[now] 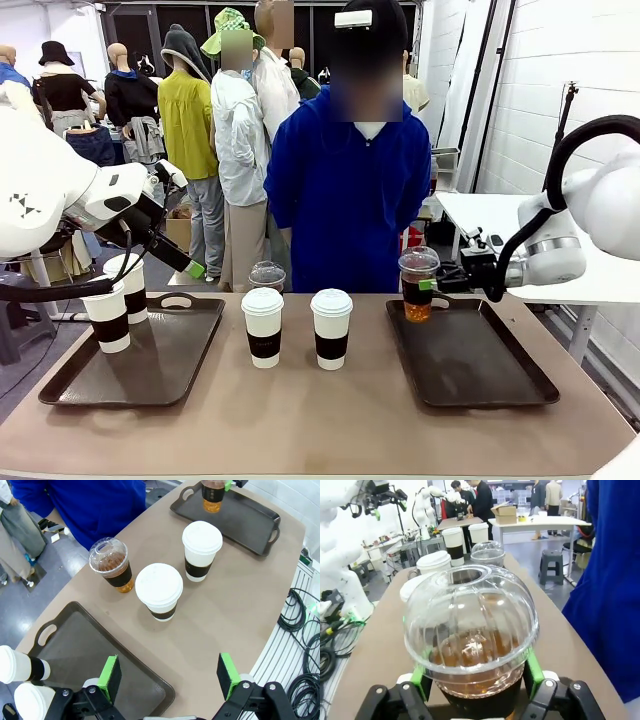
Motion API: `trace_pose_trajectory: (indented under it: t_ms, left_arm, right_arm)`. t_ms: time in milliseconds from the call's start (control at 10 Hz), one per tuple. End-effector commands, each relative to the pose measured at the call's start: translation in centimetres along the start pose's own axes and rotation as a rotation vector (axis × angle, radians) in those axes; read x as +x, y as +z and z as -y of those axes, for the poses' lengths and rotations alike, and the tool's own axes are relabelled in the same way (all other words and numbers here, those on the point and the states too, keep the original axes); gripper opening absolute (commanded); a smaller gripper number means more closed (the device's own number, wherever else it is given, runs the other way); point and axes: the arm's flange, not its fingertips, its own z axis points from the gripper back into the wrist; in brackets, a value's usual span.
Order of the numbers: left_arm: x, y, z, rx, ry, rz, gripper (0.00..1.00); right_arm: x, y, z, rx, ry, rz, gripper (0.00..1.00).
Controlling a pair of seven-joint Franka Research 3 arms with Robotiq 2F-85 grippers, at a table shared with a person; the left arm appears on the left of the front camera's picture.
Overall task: Distribute the coffee onto the tray.
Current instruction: Pick up one iced Americano and place it on the right Handle tray.
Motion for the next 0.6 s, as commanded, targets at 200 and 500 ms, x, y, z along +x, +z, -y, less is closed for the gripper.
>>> trace_pose_trajectory:
  t_ms: [200,500]
  left_arm:
    - [-0.1,0.1,-0.1,-0.004,0.003,0.004,1.0]
    - [-0.1,0.1,-0.1,-0.004,0.003,0.004,1.0]
  right_arm:
    - [-1.2,1.4,-4.9,0.024,-0.007,0.043,0.86]
    - [-2.9,1.7,-7.7,0.056,-0.033,0.046,0.86]
